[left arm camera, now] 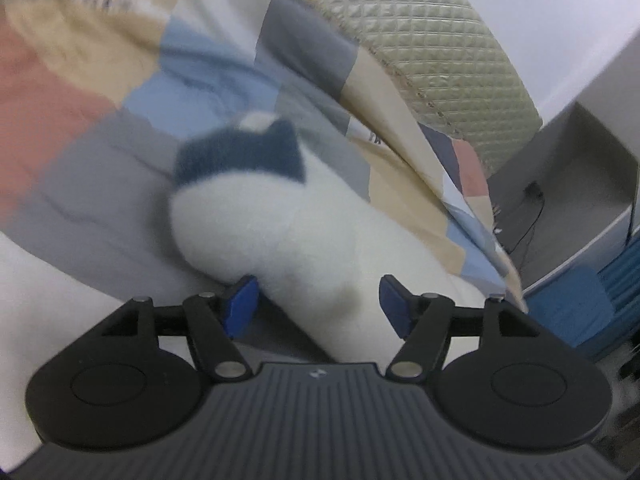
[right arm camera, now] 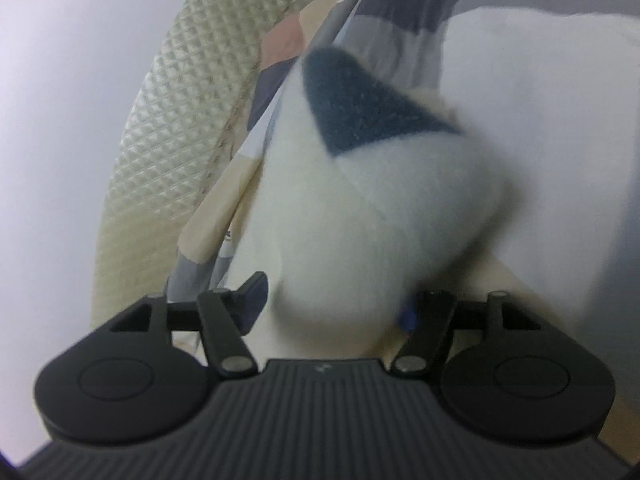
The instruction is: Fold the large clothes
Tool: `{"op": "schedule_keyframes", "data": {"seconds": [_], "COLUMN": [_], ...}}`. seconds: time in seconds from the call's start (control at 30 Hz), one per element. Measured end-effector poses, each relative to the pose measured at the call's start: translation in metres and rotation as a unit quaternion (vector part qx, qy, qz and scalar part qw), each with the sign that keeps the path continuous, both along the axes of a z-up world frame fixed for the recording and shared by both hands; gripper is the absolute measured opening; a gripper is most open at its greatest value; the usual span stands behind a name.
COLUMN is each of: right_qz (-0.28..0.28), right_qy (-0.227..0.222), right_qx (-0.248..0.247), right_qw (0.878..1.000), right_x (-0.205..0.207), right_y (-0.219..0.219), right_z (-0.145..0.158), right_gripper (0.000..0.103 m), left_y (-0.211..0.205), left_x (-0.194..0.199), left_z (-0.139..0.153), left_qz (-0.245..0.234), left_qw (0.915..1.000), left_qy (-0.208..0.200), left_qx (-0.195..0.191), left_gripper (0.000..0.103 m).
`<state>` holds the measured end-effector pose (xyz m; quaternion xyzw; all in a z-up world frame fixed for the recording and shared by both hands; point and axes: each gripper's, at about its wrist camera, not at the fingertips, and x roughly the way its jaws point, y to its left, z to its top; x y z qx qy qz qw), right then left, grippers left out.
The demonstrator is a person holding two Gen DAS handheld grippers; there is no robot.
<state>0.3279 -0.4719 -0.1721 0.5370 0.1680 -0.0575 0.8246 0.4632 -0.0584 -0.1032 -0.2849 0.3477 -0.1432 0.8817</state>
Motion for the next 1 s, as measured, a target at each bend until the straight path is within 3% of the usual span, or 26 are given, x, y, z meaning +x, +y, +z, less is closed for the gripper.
{"op": "schedule_keyframes", "data": {"seconds": [0.17,0.33,0.43,0.6,0.8,1.0], "right_qz": [-0.019,-0.011,0.002,0.021,0.044,0.054], "right_qy": [-0.011,-0.070,-0.100,-0.134,-0.158,-0.169], "right_qx": [-0.030,-0.081,-0.123,-0.172,-0.256,-0.310], "right_qw": [0.999,0.994,0.987,0.976,0.953,0.934], "right_x": [-0.044,-0.084,-0.110,-0.159,-0.220,-0.275], "right_y": [0.012,0.038,0.059,0.096,0.147,0.184], "right_z": [0.049,0.140,0.195,0.258,0.303,0.306], "right_gripper": [0.068,0.068,0.068,0.068,0.069,0.069], "left_y": [0.008,0.007,0.006,0.010,0.018,0.027], "left_x": [-0.044,-0.096,-0.137,-0.215,-0.307,-0.379], "left_z": [0.074,0.161,0.212,0.275,0.317,0.314], "left_qz": [-0.011,-0.023,-0.032,-0.039,-0.047,-0.037], "left_qw": [0.9981,0.9917,0.9853,0.9726,0.9564,0.9386], "left_qy": [-0.044,-0.099,-0.135,-0.188,-0.228,-0.255], "left_qx": [0.042,0.078,0.100,0.132,0.177,0.230], "left_gripper": [0.072,0.072,0.072,0.072,0.072,0.072]}}
